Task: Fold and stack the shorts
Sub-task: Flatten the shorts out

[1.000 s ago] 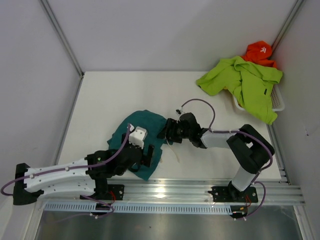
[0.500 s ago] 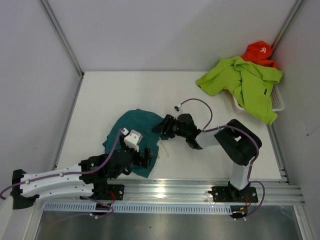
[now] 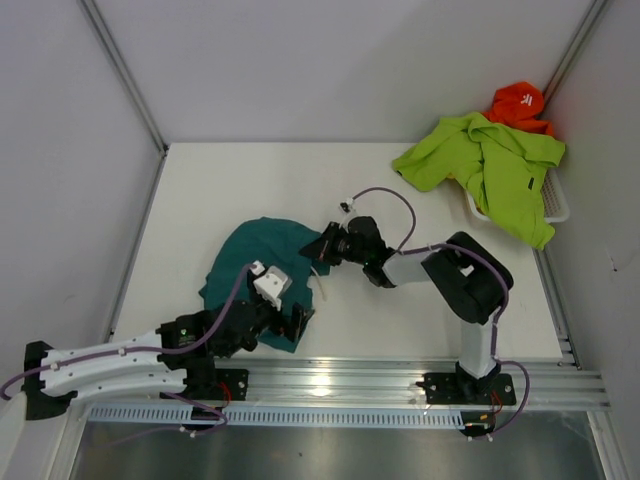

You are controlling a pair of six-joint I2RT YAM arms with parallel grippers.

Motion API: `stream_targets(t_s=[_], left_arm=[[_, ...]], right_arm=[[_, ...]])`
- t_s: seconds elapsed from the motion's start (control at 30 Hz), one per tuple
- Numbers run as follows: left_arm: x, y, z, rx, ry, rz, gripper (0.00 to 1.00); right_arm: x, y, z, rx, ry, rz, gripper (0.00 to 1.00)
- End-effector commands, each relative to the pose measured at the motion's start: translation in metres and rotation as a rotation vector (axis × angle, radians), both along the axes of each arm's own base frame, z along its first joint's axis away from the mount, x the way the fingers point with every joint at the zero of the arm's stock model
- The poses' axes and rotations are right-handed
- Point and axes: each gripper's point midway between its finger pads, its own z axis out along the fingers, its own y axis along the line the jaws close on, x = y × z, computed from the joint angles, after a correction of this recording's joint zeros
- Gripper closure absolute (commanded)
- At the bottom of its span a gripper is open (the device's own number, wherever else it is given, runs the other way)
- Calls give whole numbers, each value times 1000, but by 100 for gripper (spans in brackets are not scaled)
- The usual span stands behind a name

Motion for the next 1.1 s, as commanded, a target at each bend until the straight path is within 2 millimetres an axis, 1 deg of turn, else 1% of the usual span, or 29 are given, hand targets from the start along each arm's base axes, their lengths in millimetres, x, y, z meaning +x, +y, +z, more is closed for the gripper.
stream_targets(t_s=[0.0,0.03,0.07,0.1,0.13,0.17,0.2,0.23,0.27,0.3,0.33,0.37,0.4,0.43,0.5,0.57,0.6,0.63,0.67,0.7,0.73,0.77,0.83,0.87,0.93,0.97,1.03,1.07], left_arm=[[-3,-9,1,-2,-73,-91,1],[-3,-11,3,-9,-85,-98,1],[-2,-16,8,-31,-101,-105,1],[-1,-17,10,-26,-116,-110,1],[0,-20,11,-26,-121,-111,1],[1,-23,6,0,-119,-116,1],[3,-27,13,-7,-135,-117,1],[3,-29,13,-4,-139,-115,1],[3,-31,12,5,-141,-116,1],[5,-36,18,-12,-151,-111,1],[5,-38,20,-17,-156,-115,1],[3,-41,24,-28,-163,-130,1],[1,-43,28,-31,-185,-148,1],[-1,-46,31,-47,-203,-158,1],[-7,-49,40,-45,-264,-199,1],[-13,-53,45,-26,-345,-245,1],[-15,-56,45,-11,-374,-257,1],[-14,-58,50,-30,-416,-237,1],[-12,-57,45,-14,-443,-218,1],[-8,-56,39,23,-486,-207,1],[-5,-61,44,5,-519,-183,1],[-6,-61,34,27,-541,-184,1],[-6,-65,38,58,-641,-189,1],[-6,-66,41,53,-697,-156,1],[-2,-68,43,81,-723,-102,1],[2,-74,40,151,-761,-81,1],[0,-82,48,174,-809,-42,1],[3,-84,37,278,-873,-22,1]], right_arm=[[-5,-11,82,64,-59,20,100],[-7,-15,90,46,-57,9,100],[-15,-25,100,10,-29,3,100],[-16,-27,115,3,-32,-5,100],[-16,-33,121,-24,-23,-29,100],[-23,-42,114,-83,38,-45,100],[-28,-49,135,-75,19,-63,100],[-27,-57,144,-93,21,-115,100],[-33,-67,144,-130,44,-143,100],[-43,-73,168,-109,10,-165,100],[-39,-84,178,-122,-11,-241,100],[-46,-93,178,-143,29,-277,100],[-47,-100,186,-145,19,-314,100],[-50,-108,204,-123,-7,-345,100],[-55,-118,209,-140,14,-373,100],[-58,-127,217,-160,37,-402,100],[-59,-129,215,-168,60,-414,100],[-61,-135,210,-196,92,-433,100],[-62,-136,214,-191,105,-443,100],[-63,-137,214,-183,135,-459,100],[-65,-138,216,-177,139,-461,100],[-66,-140,218,-170,144,-464,100],[-68,-142,218,-152,169,-486,100],[-68,-144,222,-139,162,-490,100],[-69,-145,225,-127,170,-497,100],[-70,-145,226,-126,170,-495,100],[-69,-144,228,-116,174,-495,100],[-69,-144,228,-116,176,-494,100]])
